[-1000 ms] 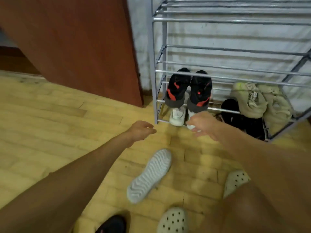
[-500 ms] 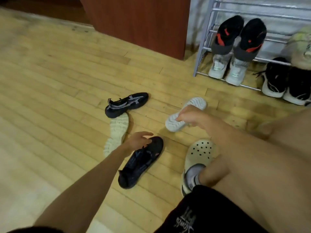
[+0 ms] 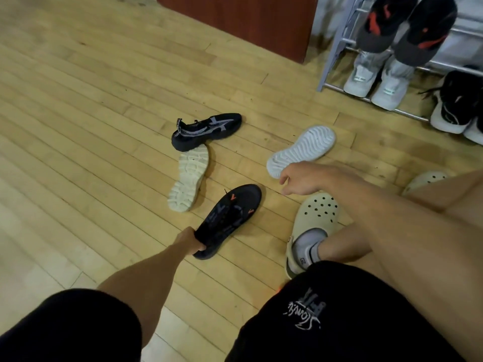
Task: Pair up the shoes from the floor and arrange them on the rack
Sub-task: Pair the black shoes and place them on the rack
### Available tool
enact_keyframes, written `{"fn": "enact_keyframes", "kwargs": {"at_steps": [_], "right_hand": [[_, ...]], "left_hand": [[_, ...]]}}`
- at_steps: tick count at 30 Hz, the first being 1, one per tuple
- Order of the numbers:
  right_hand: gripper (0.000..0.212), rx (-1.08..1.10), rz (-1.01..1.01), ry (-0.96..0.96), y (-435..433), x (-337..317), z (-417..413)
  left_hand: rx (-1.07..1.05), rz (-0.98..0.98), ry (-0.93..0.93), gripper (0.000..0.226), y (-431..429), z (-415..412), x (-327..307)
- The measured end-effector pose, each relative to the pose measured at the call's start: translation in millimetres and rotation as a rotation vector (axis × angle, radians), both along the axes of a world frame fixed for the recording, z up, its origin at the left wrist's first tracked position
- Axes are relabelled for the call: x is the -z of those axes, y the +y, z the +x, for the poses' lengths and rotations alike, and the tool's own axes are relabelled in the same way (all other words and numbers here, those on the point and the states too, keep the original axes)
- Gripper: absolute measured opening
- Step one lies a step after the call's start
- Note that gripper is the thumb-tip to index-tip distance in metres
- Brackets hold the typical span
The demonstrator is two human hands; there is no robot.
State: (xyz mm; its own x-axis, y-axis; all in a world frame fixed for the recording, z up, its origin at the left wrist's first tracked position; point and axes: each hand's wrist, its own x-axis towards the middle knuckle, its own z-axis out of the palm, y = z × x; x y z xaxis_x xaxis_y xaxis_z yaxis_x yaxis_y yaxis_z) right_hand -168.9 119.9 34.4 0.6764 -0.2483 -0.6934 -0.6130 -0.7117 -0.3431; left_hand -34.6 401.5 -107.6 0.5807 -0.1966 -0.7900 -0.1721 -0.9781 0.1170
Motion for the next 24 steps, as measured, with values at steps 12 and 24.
{"fn": "enact_keyframes", "kwargs": {"at_steps": [12, 24], "right_hand": [[0.04, -0.073, -0.012, 0.003, -0.6, 2.4, 5.5], [0.056, 0.417, 0.147, -0.317, -17.8, -62.6, 1.1]], "left_hand": [[-0.524, -0.202, 0.305, 0.044, -9.1, -21.6, -10.1], [-0.521, -0.876, 0.362, 0.037, -142.8, -3.1, -162.0]]}}
